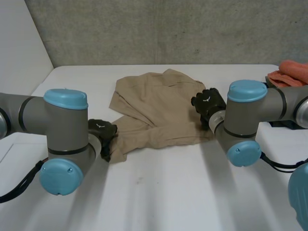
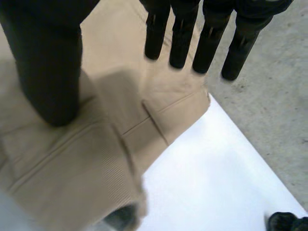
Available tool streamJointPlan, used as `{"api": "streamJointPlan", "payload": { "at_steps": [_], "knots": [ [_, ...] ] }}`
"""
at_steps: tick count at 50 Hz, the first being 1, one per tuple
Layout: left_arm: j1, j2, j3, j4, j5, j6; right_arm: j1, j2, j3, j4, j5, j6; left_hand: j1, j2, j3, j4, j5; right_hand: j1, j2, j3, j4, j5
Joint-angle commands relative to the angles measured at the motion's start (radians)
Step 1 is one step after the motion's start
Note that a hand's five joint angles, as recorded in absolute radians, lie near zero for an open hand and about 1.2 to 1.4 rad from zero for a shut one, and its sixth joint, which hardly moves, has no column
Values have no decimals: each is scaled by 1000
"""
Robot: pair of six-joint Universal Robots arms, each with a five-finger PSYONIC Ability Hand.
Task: Fold the laundry.
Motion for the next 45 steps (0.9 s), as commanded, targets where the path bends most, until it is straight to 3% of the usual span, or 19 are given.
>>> {"api": "streamJointPlan", "payload": {
  "at_steps": [1,5,10,16,20,26,40,45],
  "knots": [
    [7,18,3,1,15,-15,-27,-130,34,36,31,20,429,450,450,470,472,-115,-112,-115,-114,-94],
    [27,40,0,-1,22,-20,-47,-242,85,151,7,20,429,450,450,470,472,-56,-53,-56,-56,-35],
    [47,58,1,-7,54,-20,-86,-357,176,395,-82,14,429,450,450,470,472,237,240,237,237,258],
    [53,69,9,-14,80,-17,-106,-405,307,532,-163,20,429,450,450,470,472,290,294,290,291,311],
    [54,68,23,-19,88,-15,-103,-415,411,448,-197,34,429,450,450,470,472,317,320,317,317,338],
    [56,54,46,-33,88,-15,-102,-420,531,183,-185,50,429,450,450,470,472,299,303,299,300,320],
    [76,54,55,-41,117,-15,-96,-224,444,-135,-116,49,429,450,450,470,472,235,238,234,235,256],
    [85,40,69,-42,129,-15,-73,-165,398,-151,-119,44,429,450,450,470,472,238,241,237,238,259]
  ]
}}
